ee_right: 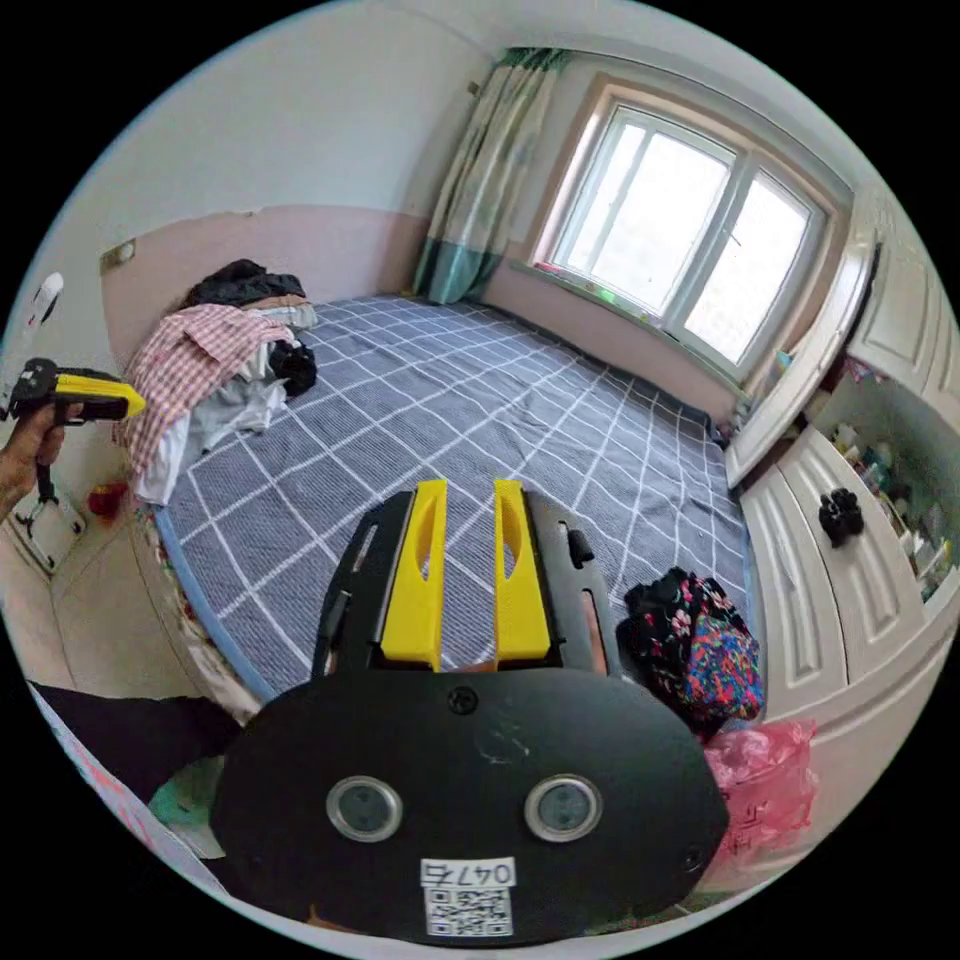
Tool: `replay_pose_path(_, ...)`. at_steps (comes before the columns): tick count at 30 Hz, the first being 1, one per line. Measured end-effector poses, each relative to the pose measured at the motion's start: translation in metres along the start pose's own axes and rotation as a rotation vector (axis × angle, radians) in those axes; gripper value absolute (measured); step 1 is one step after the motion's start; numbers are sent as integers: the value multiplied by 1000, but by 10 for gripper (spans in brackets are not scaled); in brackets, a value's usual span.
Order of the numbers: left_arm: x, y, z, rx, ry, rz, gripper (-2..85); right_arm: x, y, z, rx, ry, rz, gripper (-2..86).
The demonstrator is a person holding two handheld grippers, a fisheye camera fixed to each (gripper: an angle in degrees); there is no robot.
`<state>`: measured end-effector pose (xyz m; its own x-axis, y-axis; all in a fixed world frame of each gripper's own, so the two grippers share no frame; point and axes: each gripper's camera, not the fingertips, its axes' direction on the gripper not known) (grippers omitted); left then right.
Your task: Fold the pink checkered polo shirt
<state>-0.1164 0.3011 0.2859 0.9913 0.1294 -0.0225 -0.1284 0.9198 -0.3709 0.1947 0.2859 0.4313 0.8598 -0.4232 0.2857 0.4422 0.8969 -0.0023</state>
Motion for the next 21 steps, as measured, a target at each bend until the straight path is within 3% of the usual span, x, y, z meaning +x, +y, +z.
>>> replay_pose_path(6,-167,85,-92,-48,-245,-186,-8,-94,-73,20,75,-152,-90,-4)
replay_pose_path(12,-205,139,-100,-79,-341,-251,-8,-150,-104,49,117,-269,-174,-5)
replay_pose_path(21,-236,162,-21,-77,-116,-79,-8,-182,-83,106,6,-375,-175,-6)
